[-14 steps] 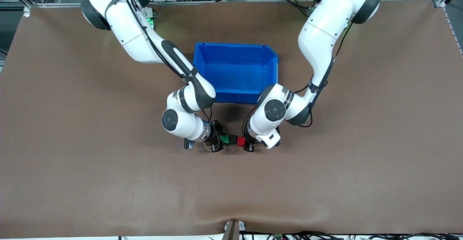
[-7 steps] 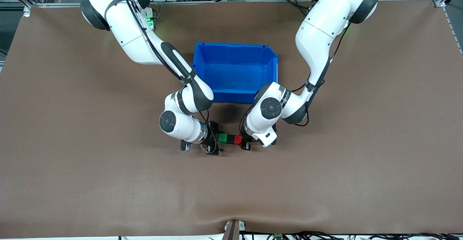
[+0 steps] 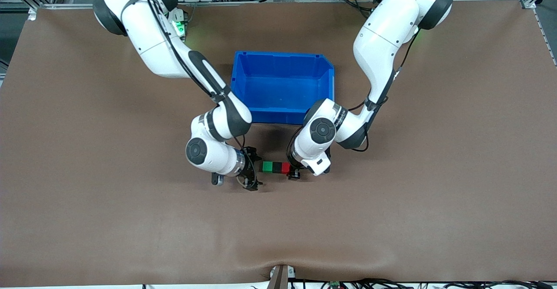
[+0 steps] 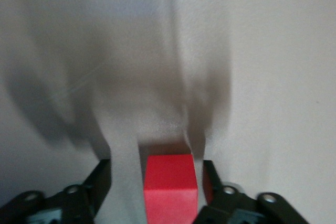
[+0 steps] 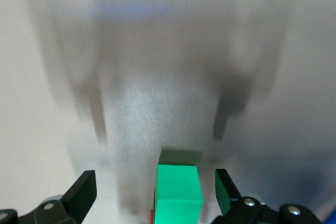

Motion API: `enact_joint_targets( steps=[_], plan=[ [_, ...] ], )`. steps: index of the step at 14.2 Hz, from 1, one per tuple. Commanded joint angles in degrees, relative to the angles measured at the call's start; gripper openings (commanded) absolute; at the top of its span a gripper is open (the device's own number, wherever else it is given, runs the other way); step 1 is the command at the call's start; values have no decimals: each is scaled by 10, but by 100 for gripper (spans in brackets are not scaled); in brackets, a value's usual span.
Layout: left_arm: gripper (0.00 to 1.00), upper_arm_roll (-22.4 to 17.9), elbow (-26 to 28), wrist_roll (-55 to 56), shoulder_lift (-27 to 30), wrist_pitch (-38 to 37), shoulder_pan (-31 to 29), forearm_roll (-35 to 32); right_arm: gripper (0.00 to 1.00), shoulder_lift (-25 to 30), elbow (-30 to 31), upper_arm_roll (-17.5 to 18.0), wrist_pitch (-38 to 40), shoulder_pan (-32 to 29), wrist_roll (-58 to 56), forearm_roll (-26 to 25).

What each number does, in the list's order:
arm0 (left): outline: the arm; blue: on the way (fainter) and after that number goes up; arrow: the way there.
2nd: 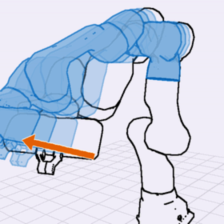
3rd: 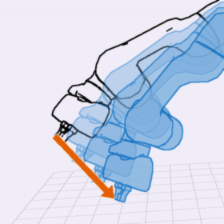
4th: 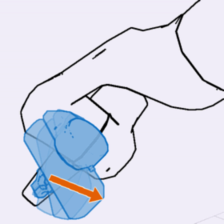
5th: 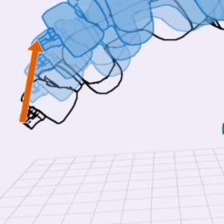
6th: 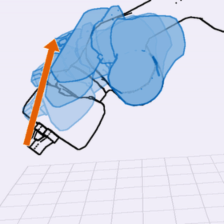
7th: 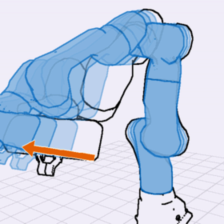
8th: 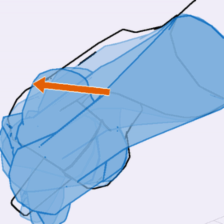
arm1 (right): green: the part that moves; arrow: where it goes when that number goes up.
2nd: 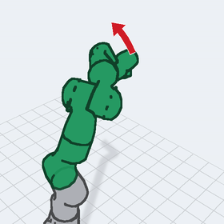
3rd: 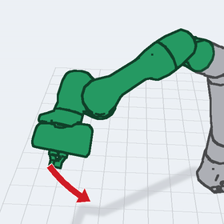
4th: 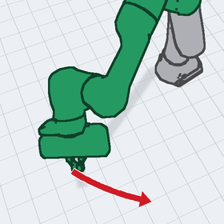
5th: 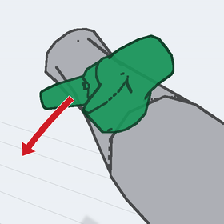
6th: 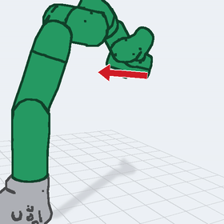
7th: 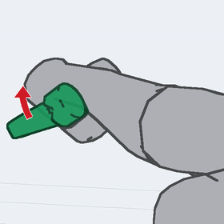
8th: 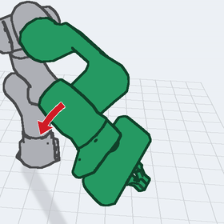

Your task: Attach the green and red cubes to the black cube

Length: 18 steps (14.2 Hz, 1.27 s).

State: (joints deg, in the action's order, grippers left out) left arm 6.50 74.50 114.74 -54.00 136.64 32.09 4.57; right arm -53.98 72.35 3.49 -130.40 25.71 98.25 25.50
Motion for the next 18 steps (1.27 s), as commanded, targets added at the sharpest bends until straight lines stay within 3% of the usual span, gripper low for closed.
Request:
enact_joint_targets(
  steps=[1,4,6,12,18],
  plan=[
    [100,-5,-1,-57,60,-72,-2,-59,100,11,-50,6,90,-33,-5,-41],
    [100,-11,-1,-192,128,-145,-8,-89,100,24,-75,6,100,-33,-9,-162],
    [100,-10,1,-289,174,-188,-51,-93,100,42,-75,3,104,-34,-65,-210],
    [100,-6,10,-613,316,-361,-174,-91,100,93,-92,-1,290,-117,-414,-246],
    [100,-6,18,-813,422,-491,-235,-92,100,176,-88,-5,296,-190,-702,-300]
  ],
)
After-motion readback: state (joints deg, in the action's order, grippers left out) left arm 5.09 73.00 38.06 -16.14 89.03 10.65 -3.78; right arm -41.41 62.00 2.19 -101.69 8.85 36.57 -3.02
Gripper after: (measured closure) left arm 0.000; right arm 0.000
